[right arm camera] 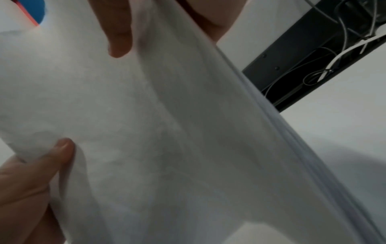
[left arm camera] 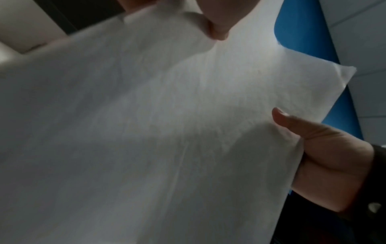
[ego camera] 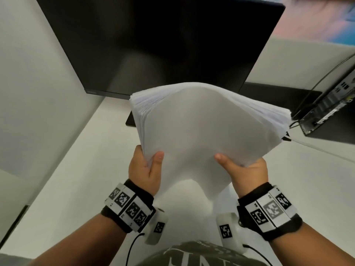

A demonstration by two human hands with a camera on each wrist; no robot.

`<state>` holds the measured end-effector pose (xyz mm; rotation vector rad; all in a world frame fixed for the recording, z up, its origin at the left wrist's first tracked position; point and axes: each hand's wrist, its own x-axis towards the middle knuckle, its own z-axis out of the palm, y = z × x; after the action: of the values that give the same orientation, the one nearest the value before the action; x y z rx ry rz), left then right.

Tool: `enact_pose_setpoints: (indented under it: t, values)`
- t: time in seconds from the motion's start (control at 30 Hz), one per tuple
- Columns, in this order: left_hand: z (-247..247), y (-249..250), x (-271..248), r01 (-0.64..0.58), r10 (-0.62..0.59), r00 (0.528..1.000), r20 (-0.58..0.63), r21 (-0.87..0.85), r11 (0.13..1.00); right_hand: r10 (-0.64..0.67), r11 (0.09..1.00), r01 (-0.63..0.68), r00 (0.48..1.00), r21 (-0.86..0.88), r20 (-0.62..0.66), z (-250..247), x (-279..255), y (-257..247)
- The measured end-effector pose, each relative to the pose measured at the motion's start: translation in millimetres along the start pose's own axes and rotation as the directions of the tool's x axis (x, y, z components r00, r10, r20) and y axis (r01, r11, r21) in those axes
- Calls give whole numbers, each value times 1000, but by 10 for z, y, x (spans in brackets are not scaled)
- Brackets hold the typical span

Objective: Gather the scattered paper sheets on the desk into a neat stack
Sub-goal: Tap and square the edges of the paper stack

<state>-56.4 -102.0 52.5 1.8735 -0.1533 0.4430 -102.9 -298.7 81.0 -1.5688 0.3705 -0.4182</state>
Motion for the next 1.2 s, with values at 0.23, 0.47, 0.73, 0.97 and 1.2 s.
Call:
enact_pose_setpoints:
  t: [0.23,0.47,0.73,0.97,1.2]
  values:
    - [59,-151,119,136,-136,988,66,6,991,135,990,-132,989,-58,62,66,96,72]
    - [-189,-369,510,432,-508,830,231,312,846,356,931,-333,918,-151,171,427,362,207]
    - [-433,-968,456,468,-786,566,249,688,555,657,685,-471,729,-556,192,848,287,969]
    - [-604,-1075,625,423,-828,526,195,784,454,777,507,-506,619,-698,115,1115,280,948]
    - [-632,-1126,675,414,-855,494,157,822,390,774,515,-439,607,-736,180,1084,362,876]
